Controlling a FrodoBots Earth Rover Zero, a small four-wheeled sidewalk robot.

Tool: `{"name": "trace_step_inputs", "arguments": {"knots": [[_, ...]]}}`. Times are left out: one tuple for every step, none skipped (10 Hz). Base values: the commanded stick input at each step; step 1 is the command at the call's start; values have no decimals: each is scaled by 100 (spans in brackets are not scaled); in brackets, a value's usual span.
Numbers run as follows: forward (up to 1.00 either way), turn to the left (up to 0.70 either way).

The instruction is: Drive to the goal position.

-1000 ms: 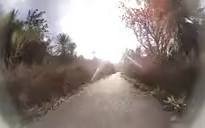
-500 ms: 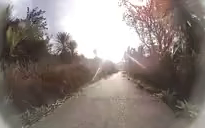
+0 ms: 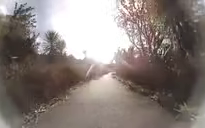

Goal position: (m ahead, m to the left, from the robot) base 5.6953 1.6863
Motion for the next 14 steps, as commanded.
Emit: {"name": "trace_step_inputs", "arguments": {"knots": [[50,-47],[50,-47],[50,-47],[50,-47],[50,-18],[50,3],[50,3],[50,3],[50,3],[50,3],[50,3],[50,3],[50,3],[50,3]]}}
